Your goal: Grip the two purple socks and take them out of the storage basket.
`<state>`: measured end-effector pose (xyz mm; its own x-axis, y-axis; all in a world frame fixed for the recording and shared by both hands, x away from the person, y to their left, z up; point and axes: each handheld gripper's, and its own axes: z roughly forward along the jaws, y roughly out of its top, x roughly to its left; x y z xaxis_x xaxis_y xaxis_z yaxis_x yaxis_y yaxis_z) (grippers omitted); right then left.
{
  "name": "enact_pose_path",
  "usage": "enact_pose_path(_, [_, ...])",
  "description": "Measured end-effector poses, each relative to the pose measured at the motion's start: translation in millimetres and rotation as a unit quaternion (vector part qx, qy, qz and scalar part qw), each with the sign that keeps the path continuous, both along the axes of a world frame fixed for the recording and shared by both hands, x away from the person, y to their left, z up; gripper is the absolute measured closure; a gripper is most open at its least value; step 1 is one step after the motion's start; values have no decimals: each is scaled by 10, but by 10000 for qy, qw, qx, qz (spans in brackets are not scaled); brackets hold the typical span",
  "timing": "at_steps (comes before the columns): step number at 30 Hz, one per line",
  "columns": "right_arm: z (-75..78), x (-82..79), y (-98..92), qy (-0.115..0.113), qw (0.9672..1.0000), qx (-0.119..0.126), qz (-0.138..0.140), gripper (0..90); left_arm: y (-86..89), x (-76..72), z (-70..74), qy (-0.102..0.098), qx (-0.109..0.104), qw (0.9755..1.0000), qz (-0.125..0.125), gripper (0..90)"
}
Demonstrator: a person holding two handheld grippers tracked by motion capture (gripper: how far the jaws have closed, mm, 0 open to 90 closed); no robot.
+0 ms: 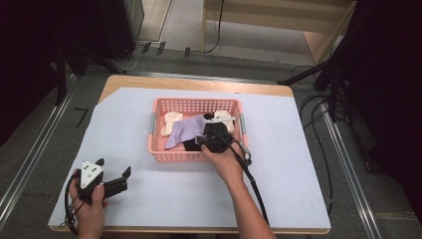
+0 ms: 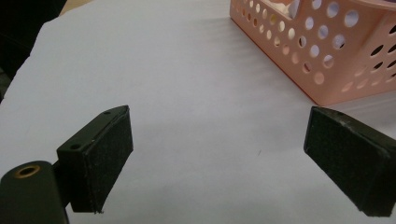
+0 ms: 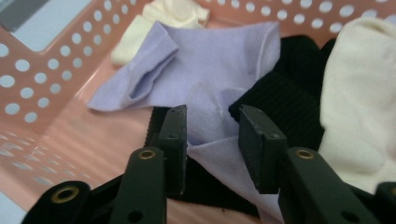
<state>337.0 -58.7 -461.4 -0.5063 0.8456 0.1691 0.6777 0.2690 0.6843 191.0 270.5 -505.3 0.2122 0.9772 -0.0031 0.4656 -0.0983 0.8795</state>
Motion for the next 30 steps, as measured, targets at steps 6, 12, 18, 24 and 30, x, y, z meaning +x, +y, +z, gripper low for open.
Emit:
enact_pose_path(6, [-5,104,23,624,9980,-53,-109,481,0,0,0,-1,3,10000,2,89])
enact_pose_path(12, [-30,201,-14,1164,9930,139,-175,416,1,0,0,-5,-4,10000,-5,89])
enact_pose_path(18, [-27,247,-24,1405,9893,308,-239,432,-1,0,0,2,5,10000,5,89])
enact_pose_path(24, [-40,296,-27,1848,9818,287,-337,468,-3,0,-1,2,9,10000,6,89])
enact_pose_path(30, [-25,326,-56,2073,9771,429,-197,769,-3,0,-1,2,8,10000,7,89])
